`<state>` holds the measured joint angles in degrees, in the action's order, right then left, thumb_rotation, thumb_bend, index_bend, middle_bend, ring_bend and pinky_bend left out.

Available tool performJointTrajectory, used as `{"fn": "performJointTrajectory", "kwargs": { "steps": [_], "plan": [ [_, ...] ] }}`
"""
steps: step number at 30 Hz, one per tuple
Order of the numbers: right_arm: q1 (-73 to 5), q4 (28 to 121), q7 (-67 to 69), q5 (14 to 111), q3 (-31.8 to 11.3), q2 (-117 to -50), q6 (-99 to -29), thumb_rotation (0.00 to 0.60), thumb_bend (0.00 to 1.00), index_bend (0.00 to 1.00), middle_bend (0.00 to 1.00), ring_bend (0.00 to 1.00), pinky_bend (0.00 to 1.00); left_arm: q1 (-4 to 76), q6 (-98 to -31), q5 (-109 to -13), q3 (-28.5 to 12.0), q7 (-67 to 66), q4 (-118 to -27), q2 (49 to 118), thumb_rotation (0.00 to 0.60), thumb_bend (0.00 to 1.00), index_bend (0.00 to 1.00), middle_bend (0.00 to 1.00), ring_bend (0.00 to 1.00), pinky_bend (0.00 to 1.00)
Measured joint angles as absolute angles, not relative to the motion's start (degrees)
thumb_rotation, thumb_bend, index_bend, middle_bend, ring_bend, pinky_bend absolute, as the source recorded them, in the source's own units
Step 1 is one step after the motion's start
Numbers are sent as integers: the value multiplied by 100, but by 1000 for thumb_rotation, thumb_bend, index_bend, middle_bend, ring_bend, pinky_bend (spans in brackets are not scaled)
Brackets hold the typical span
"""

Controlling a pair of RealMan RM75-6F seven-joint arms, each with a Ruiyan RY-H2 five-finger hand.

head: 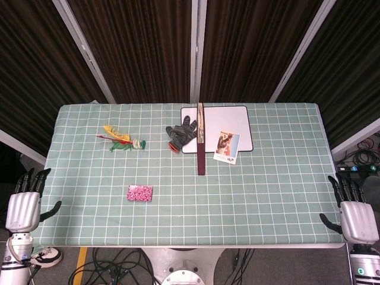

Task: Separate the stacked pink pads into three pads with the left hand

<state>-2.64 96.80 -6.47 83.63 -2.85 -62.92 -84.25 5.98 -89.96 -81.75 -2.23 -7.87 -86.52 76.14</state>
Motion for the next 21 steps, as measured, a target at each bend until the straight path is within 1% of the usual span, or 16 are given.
{"fn": "performJointTrajectory", "kwargs": {
  "steps": [12,21],
  "plan": [
    [-338,9689,-593,8380,-318,-6317,-8335,600,108,0,0,0,0,624,-8787,-8377,-159,-700,-8832,7577,600,206,102,130,0,112],
    [-389,9733,-585,8452,-358,-6258,-8357,600,111,0,0,0,0,1033,-8082,-8461,-211,-575,-8849,7436,600,206,102,130,0,114]
  ]
}}
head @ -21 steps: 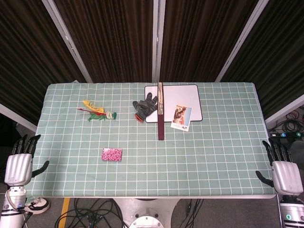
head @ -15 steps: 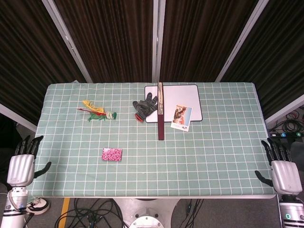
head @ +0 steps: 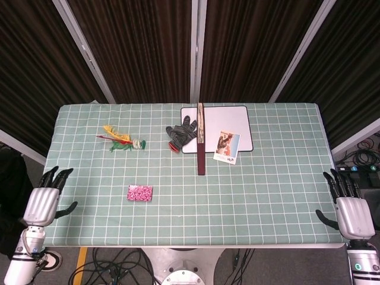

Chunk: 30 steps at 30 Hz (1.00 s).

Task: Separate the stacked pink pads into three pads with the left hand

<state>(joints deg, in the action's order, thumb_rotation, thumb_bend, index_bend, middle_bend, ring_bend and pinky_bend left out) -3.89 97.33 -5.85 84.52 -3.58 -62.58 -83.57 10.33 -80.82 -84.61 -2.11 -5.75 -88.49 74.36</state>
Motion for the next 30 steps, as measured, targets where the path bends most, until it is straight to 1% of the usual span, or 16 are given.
{"fn": "performJointTrajectory", "kwargs": {
  "steps": [9,16,19,30],
  "plan": [
    [-384,9951,-639,8391,-443,-6098,-8441,600,112,0,0,0,0,1608,-7134,-8461,-260,-722,-9045,7460,600,206,102,139,0,123],
    [-468,10100,-836,8303,-531,-6061,-8387,600,113,0,0,0,0,2093,-6434,-8326,-294,-828,-8918,8010,600,207,102,139,0,126],
    [-476,10080,-844,8296,-508,-6083,-8351,600,113,0,0,0,0,2274,-6211,-8221,-328,-1012,-8815,8233,600,207,102,139,0,126],
    [-489,9978,-838,8304,-444,-6178,-8296,600,113,0,0,0,0,2620,-5736,-7661,-445,-1357,-8483,8882,600,207,102,153,0,126]
  ]
}}
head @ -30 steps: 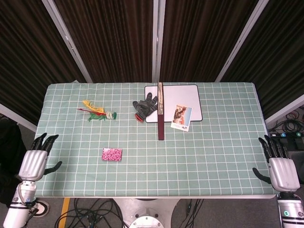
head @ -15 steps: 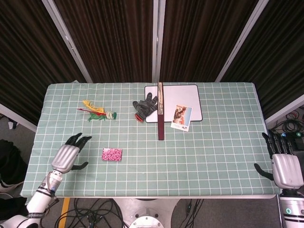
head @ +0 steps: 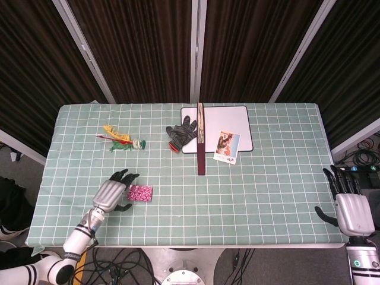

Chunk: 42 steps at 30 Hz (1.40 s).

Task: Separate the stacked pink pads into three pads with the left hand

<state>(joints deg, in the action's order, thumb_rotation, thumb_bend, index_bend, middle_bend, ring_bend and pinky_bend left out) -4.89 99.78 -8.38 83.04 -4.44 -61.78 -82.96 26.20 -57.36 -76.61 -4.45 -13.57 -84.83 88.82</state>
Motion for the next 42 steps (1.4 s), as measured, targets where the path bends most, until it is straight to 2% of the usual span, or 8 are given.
{"fn": "performJointTrajectory", "kwargs": {
  "steps": [10,23,30,42],
  "plan": [
    [-501,9978,-887,8338,-434,-6196,-8310,600,113,0,0,0,0,2688,-5858,-7410,-469,-1601,-8169,9319,600,208,114,207,25,126],
    [-524,9941,-956,8156,-433,-6244,-8191,600,113,0,0,0,0,2764,-5826,-7236,-442,-1689,-8000,9495,600,211,133,250,31,126],
    [-538,9898,-952,8075,-445,-6259,-8137,600,113,0,0,0,0,2910,-5715,-7172,-552,-1603,-7865,9546,600,217,178,276,43,129],
    [-561,9827,-885,8004,-459,-6264,-8081,600,113,0,0,0,0,2905,-5766,-7184,-440,-1563,-7755,9657,600,238,222,324,46,130]
  ]
}}
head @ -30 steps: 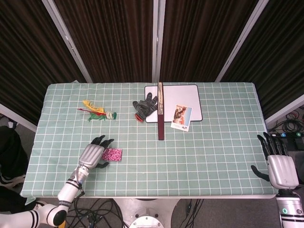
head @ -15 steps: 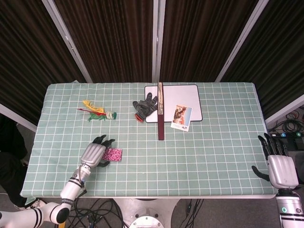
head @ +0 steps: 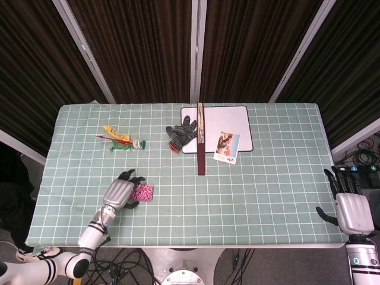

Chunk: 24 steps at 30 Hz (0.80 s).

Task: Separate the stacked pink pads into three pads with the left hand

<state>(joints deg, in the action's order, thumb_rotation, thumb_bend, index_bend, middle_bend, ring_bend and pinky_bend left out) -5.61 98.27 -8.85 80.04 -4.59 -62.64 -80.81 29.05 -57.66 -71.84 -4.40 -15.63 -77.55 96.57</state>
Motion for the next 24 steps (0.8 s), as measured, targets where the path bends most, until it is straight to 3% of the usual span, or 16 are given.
{"fn": "performJointTrajectory", "kwargs": {
  "steps": [24],
  "plan": [
    [-581,9914,-1023,7878,-472,-6246,-8043,600,114,0,0,0,0,2933,-5843,-7202,-500,-1266,-7908,9525,600,269,274,386,72,131]
  ]
}}
